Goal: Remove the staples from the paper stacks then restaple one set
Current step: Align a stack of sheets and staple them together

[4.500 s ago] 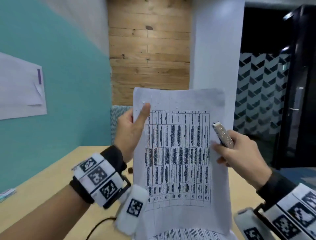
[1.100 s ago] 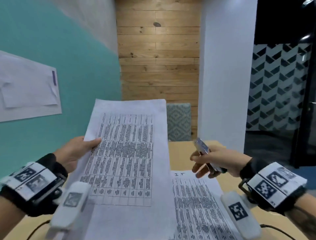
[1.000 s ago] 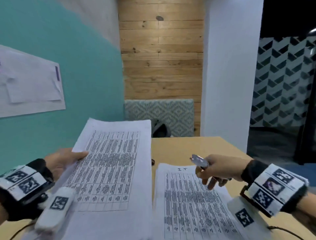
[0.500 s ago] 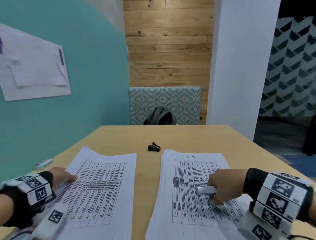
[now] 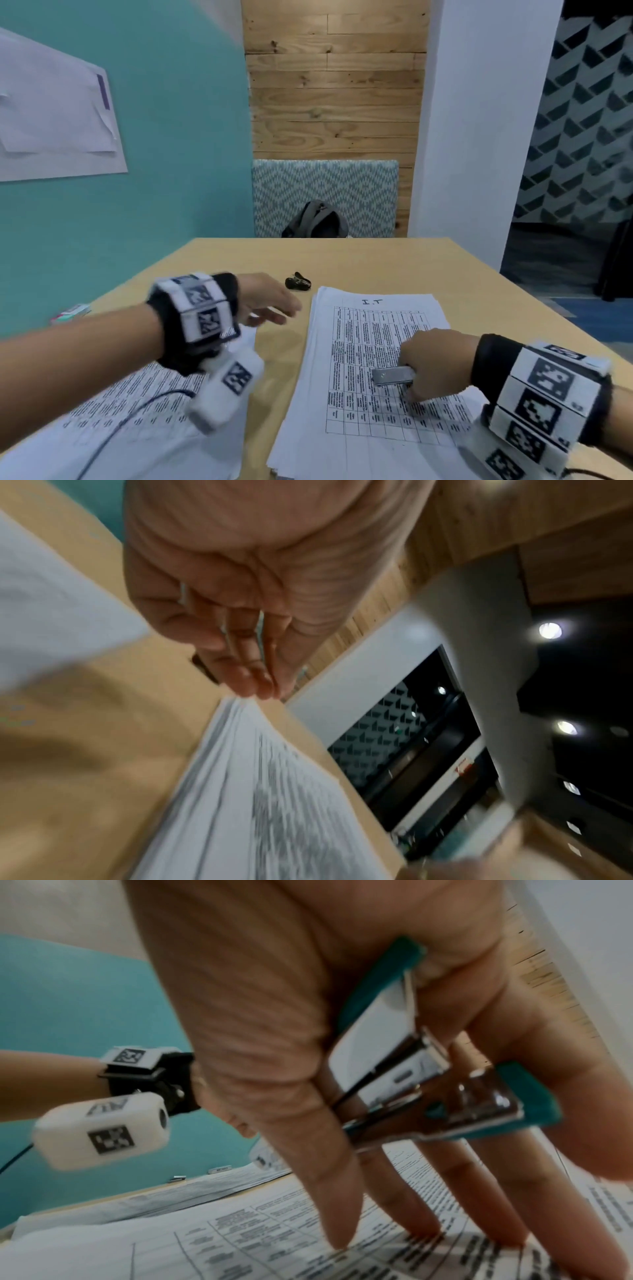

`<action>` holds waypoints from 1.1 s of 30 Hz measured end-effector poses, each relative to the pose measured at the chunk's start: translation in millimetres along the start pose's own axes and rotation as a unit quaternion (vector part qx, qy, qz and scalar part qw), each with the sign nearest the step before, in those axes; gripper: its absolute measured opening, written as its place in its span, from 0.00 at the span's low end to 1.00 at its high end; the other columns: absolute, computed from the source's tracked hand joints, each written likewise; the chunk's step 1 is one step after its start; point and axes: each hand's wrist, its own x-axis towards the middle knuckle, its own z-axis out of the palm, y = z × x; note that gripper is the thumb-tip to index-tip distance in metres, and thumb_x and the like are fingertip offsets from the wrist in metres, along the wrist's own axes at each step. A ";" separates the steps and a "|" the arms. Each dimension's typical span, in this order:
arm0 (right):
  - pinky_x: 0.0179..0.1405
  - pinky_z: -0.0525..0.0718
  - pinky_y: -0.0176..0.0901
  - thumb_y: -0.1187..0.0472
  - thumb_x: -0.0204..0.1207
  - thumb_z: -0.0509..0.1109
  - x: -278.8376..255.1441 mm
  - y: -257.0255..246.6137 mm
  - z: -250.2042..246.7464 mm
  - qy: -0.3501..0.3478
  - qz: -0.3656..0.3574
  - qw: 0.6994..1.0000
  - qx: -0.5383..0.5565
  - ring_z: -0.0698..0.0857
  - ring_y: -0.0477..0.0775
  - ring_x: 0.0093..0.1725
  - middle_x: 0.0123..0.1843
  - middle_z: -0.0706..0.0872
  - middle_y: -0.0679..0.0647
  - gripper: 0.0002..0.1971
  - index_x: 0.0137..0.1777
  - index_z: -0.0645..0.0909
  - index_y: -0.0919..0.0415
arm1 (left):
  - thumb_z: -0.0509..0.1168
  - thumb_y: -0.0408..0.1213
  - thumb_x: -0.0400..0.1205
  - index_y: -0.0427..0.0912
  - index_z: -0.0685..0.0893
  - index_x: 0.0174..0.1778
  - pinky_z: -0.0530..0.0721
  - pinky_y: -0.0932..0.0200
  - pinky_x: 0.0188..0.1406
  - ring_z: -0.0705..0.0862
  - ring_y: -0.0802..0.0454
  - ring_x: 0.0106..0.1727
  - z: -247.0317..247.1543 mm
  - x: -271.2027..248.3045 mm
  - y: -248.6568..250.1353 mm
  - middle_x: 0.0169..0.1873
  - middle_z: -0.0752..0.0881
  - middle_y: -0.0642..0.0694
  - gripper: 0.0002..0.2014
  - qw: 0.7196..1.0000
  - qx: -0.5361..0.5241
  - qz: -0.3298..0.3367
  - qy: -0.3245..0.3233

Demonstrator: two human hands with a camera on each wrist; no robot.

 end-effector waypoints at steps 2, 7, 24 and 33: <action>0.23 0.65 0.37 0.57 0.77 0.64 0.3 -0.2 2.5 0.005 -0.002 1.000 -0.008 0.67 0.47 0.25 0.27 0.69 0.50 0.16 0.29 0.67 0.58 | 0.65 0.30 0.81 0.44 0.80 0.39 0.65 0.71 0.18 0.79 0.61 0.26 31.2 21.8 4.6 0.35 0.81 0.50 0.06 1.000 -0.014 -0.008 -0.003; 0.23 0.63 0.37 0.57 0.78 0.63 -3.0 -1.7 3.3 0.007 -0.002 1.000 -0.024 0.66 0.47 0.26 0.28 0.68 0.50 0.12 0.34 0.70 0.59 | 0.65 0.38 0.82 0.38 0.74 0.32 0.69 0.63 0.26 0.71 0.53 0.25 57.6 48.9 13.7 0.16 0.78 0.47 0.13 0.997 0.046 -0.061 0.027; 0.23 0.63 0.37 0.56 0.78 0.64 -6.6 -2.7 2.9 0.010 -0.012 1.000 -0.020 0.66 0.48 0.26 0.28 0.68 0.50 0.08 0.41 0.73 0.59 | 0.68 0.40 0.79 0.36 0.72 0.60 0.63 0.64 0.25 0.68 0.54 0.11 50.8 67.0 16.0 0.11 0.71 0.43 0.19 0.997 -0.012 -0.082 0.001; 0.23 0.62 0.37 0.57 0.78 0.63 -4.9 -2.1 3.3 0.008 -0.007 1.000 -0.028 0.65 0.48 0.25 0.27 0.67 0.51 0.16 0.30 0.65 0.59 | 0.68 0.44 0.79 0.36 0.79 0.56 0.70 0.61 0.32 0.76 0.51 0.39 56.5 73.3 17.8 0.50 0.81 0.43 0.17 0.999 0.014 -0.022 0.025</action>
